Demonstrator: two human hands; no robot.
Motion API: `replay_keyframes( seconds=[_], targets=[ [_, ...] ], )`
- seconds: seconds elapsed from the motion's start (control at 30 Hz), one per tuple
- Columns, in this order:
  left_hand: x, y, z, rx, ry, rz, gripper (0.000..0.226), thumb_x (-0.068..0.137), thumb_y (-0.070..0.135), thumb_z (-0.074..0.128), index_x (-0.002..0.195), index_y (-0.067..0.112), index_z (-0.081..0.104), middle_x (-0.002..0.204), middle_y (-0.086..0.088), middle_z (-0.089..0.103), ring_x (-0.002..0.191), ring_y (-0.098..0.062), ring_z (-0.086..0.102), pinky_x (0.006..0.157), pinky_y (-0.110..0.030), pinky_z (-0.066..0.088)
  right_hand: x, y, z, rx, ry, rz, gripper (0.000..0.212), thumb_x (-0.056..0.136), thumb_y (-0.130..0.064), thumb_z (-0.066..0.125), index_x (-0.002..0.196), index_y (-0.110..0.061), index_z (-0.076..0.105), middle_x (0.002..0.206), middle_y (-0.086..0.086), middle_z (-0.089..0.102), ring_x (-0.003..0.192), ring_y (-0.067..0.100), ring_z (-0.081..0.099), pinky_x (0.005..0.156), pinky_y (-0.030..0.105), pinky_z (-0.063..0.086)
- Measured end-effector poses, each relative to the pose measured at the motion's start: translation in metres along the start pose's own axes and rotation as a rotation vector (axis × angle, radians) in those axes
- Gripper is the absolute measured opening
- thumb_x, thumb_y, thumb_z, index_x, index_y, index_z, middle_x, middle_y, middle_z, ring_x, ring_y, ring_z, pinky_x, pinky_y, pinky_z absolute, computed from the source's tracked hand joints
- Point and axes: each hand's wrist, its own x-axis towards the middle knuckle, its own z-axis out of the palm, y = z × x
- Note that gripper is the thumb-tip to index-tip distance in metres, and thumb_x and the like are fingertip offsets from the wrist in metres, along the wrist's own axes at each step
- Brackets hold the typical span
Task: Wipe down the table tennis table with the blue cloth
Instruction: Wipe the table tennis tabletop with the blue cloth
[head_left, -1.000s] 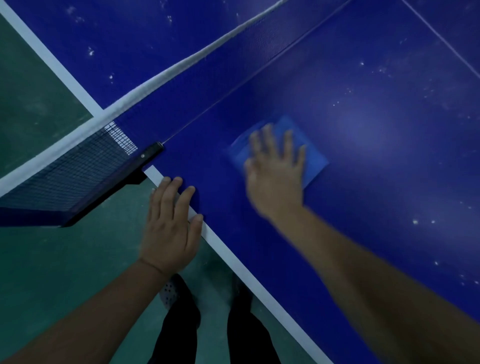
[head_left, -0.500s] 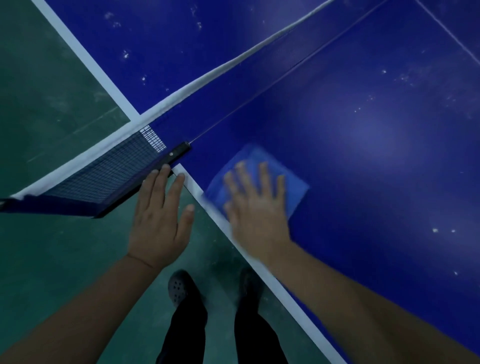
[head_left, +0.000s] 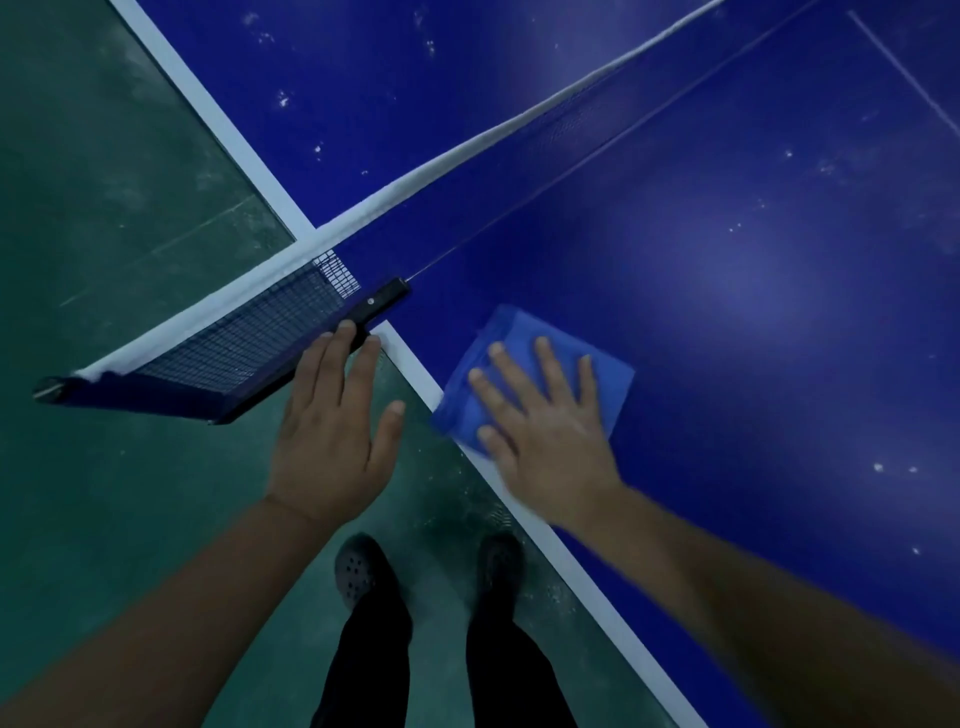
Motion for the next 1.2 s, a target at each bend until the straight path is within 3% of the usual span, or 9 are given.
replay_keyframes(
  seconds=[0.2, 0.27, 0.5, 0.57, 0.73, 0.87, 0.93, 1.07, 1.2],
  targets=[
    [-0.001, 0.0, -0.003, -0.008, -0.033, -0.017, 0.066, 0.099, 0.044, 0.031, 0.15, 0.002, 0.034, 0.158, -0.019, 0.028, 0.146, -0.035, 0.021, 0.122, -0.044, 0.013, 0.099, 0.095, -0.027, 0.205, 0.104, 0.779, 0.058, 0.103, -0.049, 0.017, 0.159, -0.033, 0.015, 0.168, -0.007, 0.007, 0.153, 0.035, 0.0, 0.116, 0.069, 0.001],
    [-0.001, 0.001, -0.004, -0.004, -0.03, -0.002, 0.065, 0.1, 0.042, 0.032, 0.149, 0.0, 0.036, 0.157, -0.021, 0.03, 0.145, -0.036, 0.023, 0.122, -0.046, 0.015, 0.124, 0.069, -0.026, 0.203, 0.134, 0.728, 0.058, 0.103, -0.048, 0.019, 0.159, -0.033, 0.016, 0.168, -0.006, 0.008, 0.153, 0.035, 0.001, 0.116, 0.069, 0.0],
    [0.005, 0.0, -0.011, -0.03, 0.024, 0.041, 0.06, 0.099, 0.034, 0.036, 0.143, -0.007, 0.042, 0.146, -0.024, 0.045, 0.136, -0.038, 0.04, 0.12, -0.047, 0.021, 0.031, -0.045, -0.002, 0.072, 0.072, -0.052, 0.055, 0.102, -0.049, 0.03, 0.155, -0.032, 0.031, 0.164, -0.003, 0.025, 0.151, 0.036, 0.017, 0.119, 0.064, 0.005],
    [0.004, 0.003, -0.015, -0.071, 0.031, 0.043, 0.058, 0.099, 0.032, 0.037, 0.143, -0.006, 0.043, 0.145, -0.023, 0.046, 0.135, -0.038, 0.041, 0.12, -0.047, 0.021, 0.008, -0.007, -0.002, 0.005, 0.03, 0.012, 0.056, 0.101, -0.049, 0.026, 0.155, -0.034, 0.027, 0.164, -0.003, 0.025, 0.151, 0.036, 0.018, 0.119, 0.065, 0.009],
    [0.017, 0.026, -0.016, -0.18, 0.054, 0.163, 0.05, 0.101, 0.027, 0.039, 0.139, -0.004, 0.047, 0.147, -0.021, 0.044, 0.137, -0.038, 0.039, 0.117, -0.053, 0.025, 0.017, 0.062, -0.014, 0.134, 0.071, 0.799, 0.063, 0.099, -0.051, 0.008, 0.159, -0.033, 0.012, 0.168, -0.005, 0.007, 0.153, 0.036, 0.004, 0.118, 0.067, 0.006],
    [0.051, 0.066, 0.002, -0.225, 0.019, 0.25, 0.052, 0.103, 0.031, 0.036, 0.144, -0.001, 0.043, 0.155, -0.018, 0.035, 0.147, -0.033, 0.026, 0.122, -0.05, 0.016, -0.014, -0.027, -0.001, 0.109, 0.097, 0.355, 0.057, 0.103, -0.049, 0.02, 0.157, -0.031, 0.023, 0.166, -0.001, 0.017, 0.152, 0.039, 0.012, 0.117, 0.068, 0.009],
    [0.067, 0.088, 0.017, -0.175, -0.072, 0.289, 0.058, 0.103, 0.037, 0.032, 0.149, 0.003, 0.036, 0.161, -0.015, 0.025, 0.151, -0.03, 0.015, 0.124, -0.046, 0.007, -0.057, -0.023, 0.009, 0.086, 0.075, 0.256, 0.054, 0.104, -0.049, 0.027, 0.155, -0.033, 0.028, 0.165, -0.003, 0.02, 0.152, 0.036, 0.013, 0.118, 0.066, 0.009],
    [0.069, 0.109, 0.048, 0.105, -0.289, 0.399, 0.07, 0.101, 0.054, 0.016, 0.157, 0.012, 0.018, 0.166, -0.009, 0.004, 0.153, -0.024, -0.004, 0.124, -0.045, -0.004, -0.123, 0.093, 0.007, 0.037, 0.032, 0.666, 0.06, 0.098, -0.048, 0.026, 0.155, -0.029, 0.033, 0.164, 0.0, 0.026, 0.15, 0.038, 0.021, 0.117, 0.067, 0.014],
    [0.067, 0.104, 0.058, 0.223, -0.298, 0.419, 0.069, 0.102, 0.058, 0.012, 0.158, 0.018, 0.011, 0.166, -0.007, 0.001, 0.153, -0.021, -0.008, 0.123, -0.047, -0.005, -0.126, 0.175, -0.003, 0.212, 0.107, 1.204, 0.062, 0.1, -0.051, 0.014, 0.159, -0.032, 0.016, 0.168, -0.005, 0.008, 0.153, 0.034, 0.002, 0.118, 0.067, 0.004]
  ],
)
